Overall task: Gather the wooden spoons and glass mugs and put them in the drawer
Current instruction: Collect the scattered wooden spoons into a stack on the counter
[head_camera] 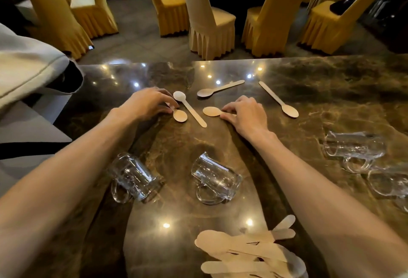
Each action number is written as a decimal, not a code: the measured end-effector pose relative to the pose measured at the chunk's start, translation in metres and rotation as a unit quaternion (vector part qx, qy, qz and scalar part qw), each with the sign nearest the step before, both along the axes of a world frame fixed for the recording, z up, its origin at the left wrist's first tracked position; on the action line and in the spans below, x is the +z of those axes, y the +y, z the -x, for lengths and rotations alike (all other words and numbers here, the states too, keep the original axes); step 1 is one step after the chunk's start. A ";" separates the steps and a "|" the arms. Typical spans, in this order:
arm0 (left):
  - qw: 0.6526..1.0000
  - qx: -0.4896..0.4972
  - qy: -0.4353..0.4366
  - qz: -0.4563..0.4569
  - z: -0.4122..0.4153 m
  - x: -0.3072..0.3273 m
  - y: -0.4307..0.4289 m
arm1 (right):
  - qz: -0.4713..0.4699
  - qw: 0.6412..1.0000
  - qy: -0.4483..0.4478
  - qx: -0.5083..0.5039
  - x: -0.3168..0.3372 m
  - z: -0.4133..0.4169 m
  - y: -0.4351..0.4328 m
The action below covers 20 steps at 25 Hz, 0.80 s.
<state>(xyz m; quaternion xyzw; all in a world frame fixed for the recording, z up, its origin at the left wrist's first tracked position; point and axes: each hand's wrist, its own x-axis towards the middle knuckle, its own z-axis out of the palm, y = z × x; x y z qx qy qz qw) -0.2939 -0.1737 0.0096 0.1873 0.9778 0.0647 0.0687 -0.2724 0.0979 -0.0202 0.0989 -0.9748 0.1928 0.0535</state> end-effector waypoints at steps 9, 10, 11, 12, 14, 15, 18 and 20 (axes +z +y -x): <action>0.999 -0.009 0.029 -0.031 -0.002 -0.012 -0.010 | 0.002 0.999 0.039 0.013 -0.006 0.000 -0.003; 0.999 -0.011 0.037 -0.038 -0.004 -0.012 -0.010 | 0.004 0.999 0.041 0.011 -0.005 0.000 -0.003; 0.998 -0.009 0.044 -0.049 -0.006 -0.012 -0.009 | 0.007 0.999 0.044 0.009 -0.004 -0.001 -0.003; 0.997 -0.005 0.050 -0.063 -0.009 -0.011 -0.009 | 0.013 0.999 0.047 0.007 -0.003 -0.002 -0.003; 0.994 -0.004 0.064 -0.088 -0.013 -0.007 -0.008 | 0.029 0.998 0.057 -0.001 0.001 -0.005 -0.002; 0.993 -0.007 0.071 -0.097 -0.016 -0.005 -0.007 | 0.035 0.997 0.065 -0.003 0.004 -0.006 -0.001; 0.988 -0.022 0.096 -0.120 -0.023 0.004 -0.002 | 0.045 0.995 0.087 -0.006 0.015 -0.010 0.006; 0.985 -0.032 0.113 -0.129 -0.029 0.012 0.003 | 0.052 0.994 0.096 -0.007 0.024 -0.014 0.011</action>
